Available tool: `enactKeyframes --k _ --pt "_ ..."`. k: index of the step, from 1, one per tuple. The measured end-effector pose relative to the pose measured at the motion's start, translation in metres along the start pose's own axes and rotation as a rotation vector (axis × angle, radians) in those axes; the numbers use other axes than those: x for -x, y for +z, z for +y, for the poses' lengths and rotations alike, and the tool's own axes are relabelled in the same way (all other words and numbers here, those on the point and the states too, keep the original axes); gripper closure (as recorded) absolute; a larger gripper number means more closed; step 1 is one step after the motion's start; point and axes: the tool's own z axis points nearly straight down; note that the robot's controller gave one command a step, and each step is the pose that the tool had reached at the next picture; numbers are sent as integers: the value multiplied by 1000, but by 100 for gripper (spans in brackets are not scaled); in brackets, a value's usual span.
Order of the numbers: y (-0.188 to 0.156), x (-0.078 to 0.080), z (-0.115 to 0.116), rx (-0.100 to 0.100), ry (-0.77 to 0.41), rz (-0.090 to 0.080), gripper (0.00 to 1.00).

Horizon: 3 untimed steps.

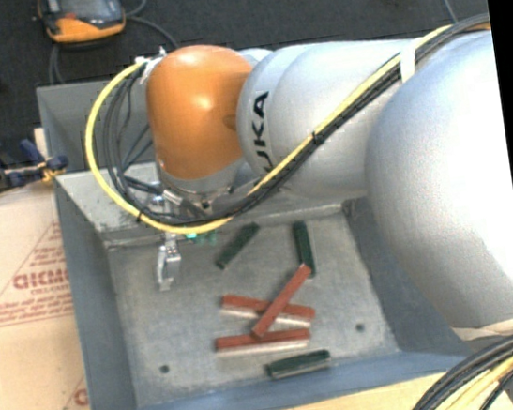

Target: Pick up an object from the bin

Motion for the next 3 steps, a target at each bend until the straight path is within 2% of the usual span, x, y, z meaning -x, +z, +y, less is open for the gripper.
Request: enactKeyframes --k 1,2,3 --pt "-5 2 -1 2 3 -8 0" --pt "35 -12 -28 2 -50 -14 0" --pt "72 -15 -50 0 14 -4 0"
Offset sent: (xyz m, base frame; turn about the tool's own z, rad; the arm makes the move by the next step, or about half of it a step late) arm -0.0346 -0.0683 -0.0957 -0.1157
